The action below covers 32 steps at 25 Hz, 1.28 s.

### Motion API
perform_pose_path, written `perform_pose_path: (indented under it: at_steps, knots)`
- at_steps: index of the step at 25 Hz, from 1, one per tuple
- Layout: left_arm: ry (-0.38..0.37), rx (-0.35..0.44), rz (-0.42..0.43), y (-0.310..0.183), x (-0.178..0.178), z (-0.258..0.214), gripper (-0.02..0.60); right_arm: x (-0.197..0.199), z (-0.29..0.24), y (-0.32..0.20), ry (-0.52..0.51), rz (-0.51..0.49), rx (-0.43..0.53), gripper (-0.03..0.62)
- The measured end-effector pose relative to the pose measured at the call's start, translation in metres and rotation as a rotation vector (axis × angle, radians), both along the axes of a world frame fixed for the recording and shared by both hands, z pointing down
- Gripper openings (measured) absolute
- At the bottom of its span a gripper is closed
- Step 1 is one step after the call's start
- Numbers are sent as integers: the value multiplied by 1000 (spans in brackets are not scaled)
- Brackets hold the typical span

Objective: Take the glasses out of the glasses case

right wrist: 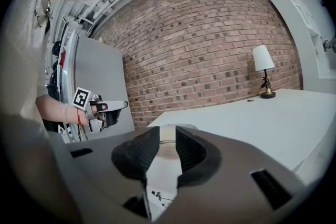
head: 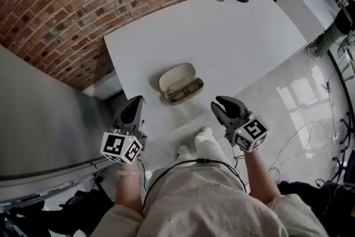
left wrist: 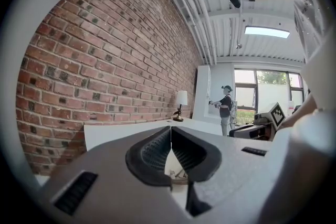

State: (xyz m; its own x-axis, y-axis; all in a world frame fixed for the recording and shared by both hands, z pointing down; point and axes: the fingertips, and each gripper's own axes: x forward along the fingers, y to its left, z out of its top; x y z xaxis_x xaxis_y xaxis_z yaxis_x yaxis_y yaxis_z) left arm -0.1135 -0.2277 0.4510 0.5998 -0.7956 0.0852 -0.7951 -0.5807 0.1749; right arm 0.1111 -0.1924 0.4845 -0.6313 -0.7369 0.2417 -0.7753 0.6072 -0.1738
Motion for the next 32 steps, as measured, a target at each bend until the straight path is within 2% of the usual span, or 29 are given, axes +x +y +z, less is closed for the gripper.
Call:
perform_pose_path:
  at_steps: [6,12,20,26,32]
  knots:
    - [-22,-23,-52,-5,-7,6,6,-11,8,-29,24,-96,-20,101]
    - [-11,-46,-104,-9,-12,11,6,-31,16,-59,132,-259,-45,109]
    - [15,-101,-154,-8,-8,30,6,-54,55,-76,384,-489,-115,106]
    - [19,-114,-167,-12,-1,35,6,-66,78,-76,606,-710,-100,109]
    - [23,-128,-185,-13,4,39,6,-75,98,-78,736,-849,-113,107]
